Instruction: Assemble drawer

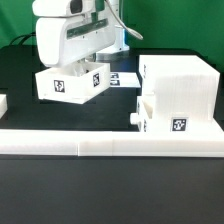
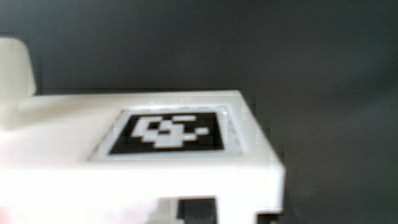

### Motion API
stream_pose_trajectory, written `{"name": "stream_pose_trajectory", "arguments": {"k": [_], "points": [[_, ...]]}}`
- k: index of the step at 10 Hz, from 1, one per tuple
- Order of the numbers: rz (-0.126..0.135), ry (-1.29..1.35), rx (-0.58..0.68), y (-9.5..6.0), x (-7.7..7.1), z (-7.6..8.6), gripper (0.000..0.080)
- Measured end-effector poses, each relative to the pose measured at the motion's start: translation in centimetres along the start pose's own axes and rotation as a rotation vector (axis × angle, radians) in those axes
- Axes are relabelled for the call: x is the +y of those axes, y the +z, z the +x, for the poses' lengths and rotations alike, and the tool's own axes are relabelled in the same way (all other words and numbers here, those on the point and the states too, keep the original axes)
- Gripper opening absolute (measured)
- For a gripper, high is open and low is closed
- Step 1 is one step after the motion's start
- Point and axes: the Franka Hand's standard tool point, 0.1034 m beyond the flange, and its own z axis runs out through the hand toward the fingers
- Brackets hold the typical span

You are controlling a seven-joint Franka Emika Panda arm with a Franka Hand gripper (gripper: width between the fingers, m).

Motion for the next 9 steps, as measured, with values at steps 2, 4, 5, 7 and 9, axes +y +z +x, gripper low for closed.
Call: {"name": "stream_pose_trajectory", "arguments": {"k": [2,4,5,7,9], "points": [[0.003,-0.124,-0.001,0.1,0.0,-0.2,0.0044],[0.005,-0.259,-0.003,0.3,-0.1,-0.3,0.0044],[0.006,-0.381,-0.013,0.4,-0.1,-0.2,0.0044],[-0.012,-0.583,-0.039,0.4,0.5,1.3,0.0044],[-0.02,-0.6,-0.043,0.4,1.0,2.8,0.0044]]}}
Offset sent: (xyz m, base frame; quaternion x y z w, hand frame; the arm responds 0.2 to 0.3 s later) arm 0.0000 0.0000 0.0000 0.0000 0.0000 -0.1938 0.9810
